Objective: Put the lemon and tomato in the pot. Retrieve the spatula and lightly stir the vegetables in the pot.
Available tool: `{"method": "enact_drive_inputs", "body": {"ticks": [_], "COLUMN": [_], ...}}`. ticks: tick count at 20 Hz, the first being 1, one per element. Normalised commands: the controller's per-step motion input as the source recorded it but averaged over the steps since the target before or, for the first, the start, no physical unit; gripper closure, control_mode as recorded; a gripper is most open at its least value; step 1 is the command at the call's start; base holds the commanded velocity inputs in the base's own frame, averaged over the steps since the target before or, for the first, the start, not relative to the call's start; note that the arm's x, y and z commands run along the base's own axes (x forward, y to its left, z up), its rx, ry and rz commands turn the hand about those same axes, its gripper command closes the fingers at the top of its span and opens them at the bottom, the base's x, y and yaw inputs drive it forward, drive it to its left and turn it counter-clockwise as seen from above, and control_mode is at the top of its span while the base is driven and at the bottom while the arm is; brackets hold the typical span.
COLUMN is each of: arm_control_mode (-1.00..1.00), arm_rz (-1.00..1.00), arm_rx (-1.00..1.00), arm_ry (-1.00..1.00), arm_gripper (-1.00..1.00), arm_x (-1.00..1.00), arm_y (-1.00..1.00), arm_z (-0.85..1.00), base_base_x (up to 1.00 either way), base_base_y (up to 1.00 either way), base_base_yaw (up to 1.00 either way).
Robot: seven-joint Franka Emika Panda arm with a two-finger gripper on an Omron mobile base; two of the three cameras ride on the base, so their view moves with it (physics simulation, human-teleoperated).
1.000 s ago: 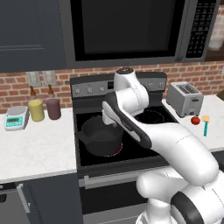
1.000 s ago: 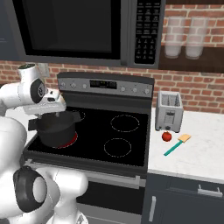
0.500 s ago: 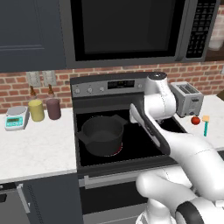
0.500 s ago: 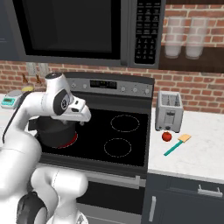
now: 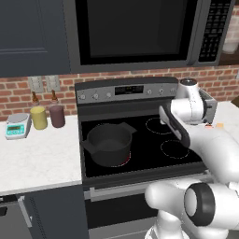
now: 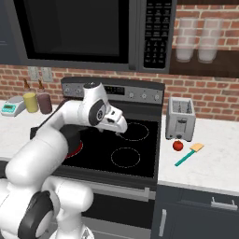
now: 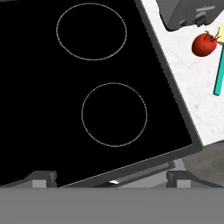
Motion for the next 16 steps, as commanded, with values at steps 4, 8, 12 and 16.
{"method": "enact_drive_inputs", "body": {"ticks": [4,8,12,16], "arm_control_mode": [-1.0,-1.0,-1.0,-1.0], "arm_rz": [-0.12,-0.09,-0.06,-0.04], "arm_rx": [0.0,0.0,0.0,0.0], "arm_ry": [0.0,0.0,0.0,0.0], "arm_gripper": [-1.0,-1.0,-1.0,-1.0], "arm_x": [0.06,0.18,0.41,0.42], "arm_y": [-1.0,-1.0,-0.97,-0.82], "arm_z": [-0.21,-0.31,-0.38,-0.3], "base_base_x": [0.0,0.0,0.0,0.0], "base_base_y": [0.0,0.0,0.0,0.0], "base_base_yaw": [0.0,0.0,0.0,0.0]}}
